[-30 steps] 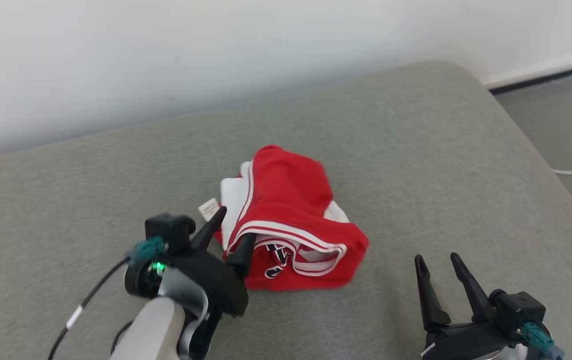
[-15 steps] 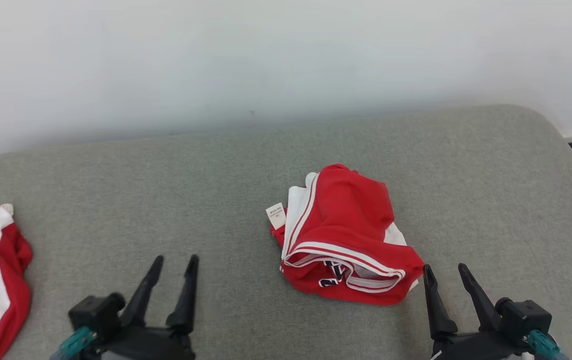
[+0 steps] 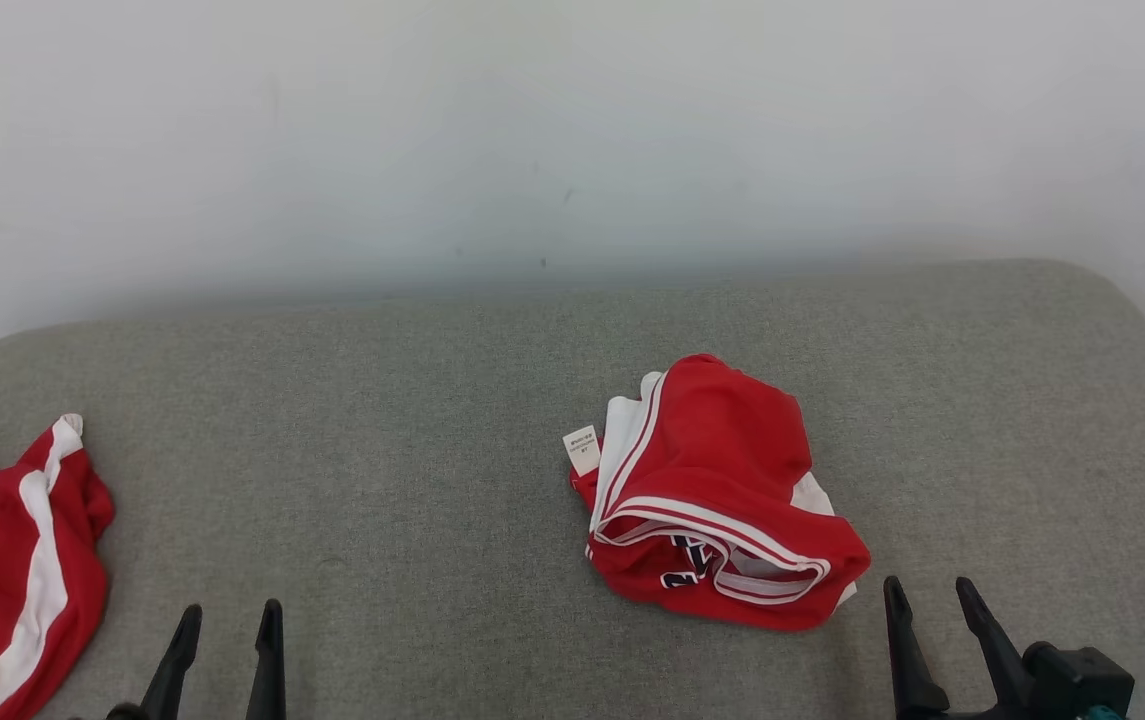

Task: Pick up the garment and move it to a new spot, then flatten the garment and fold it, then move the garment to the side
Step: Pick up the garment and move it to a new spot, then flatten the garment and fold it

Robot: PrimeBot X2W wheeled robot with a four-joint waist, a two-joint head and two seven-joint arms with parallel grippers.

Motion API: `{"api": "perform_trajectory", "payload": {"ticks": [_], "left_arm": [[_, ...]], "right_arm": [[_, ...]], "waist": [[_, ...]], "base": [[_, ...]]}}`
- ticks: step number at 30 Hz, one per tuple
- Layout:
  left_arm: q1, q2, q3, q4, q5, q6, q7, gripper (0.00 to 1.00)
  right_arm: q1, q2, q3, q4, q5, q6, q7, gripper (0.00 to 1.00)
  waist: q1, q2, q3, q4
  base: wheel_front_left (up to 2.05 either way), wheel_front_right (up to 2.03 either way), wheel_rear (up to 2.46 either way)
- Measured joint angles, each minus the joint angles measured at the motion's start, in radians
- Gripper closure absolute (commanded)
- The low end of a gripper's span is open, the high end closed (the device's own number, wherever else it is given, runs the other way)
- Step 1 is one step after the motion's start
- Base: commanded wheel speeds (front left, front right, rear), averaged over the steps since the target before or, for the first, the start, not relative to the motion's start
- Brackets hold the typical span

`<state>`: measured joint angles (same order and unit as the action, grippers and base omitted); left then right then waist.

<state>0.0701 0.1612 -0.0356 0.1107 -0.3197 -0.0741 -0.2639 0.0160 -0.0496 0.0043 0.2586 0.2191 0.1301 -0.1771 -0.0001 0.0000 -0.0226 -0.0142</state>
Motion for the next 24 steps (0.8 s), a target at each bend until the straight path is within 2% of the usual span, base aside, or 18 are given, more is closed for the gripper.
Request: {"api": "perform_trajectory", "payload": {"ticks": [8,24], "left_arm": [[0.039,-0.034,0.052,0.009,0.028,-0.04,0.0,0.0],[0.041,-0.067,0.087,0.001,0.041,-0.057,0.0,0.0]], "right_arm": [[0.019,0.0,-0.007,-0.003,-0.001,0.0,0.001,0.0],[0.019,0.0,0.005,-0.013,0.009,0.0,0.009,0.0]], "waist": [[0.0,0.0,0.003,-0.001],[0.0002,0.0,0.013,-0.014]], "base": [[0.0,0.0,0.0],[0.0,0.0,0.0]]}}
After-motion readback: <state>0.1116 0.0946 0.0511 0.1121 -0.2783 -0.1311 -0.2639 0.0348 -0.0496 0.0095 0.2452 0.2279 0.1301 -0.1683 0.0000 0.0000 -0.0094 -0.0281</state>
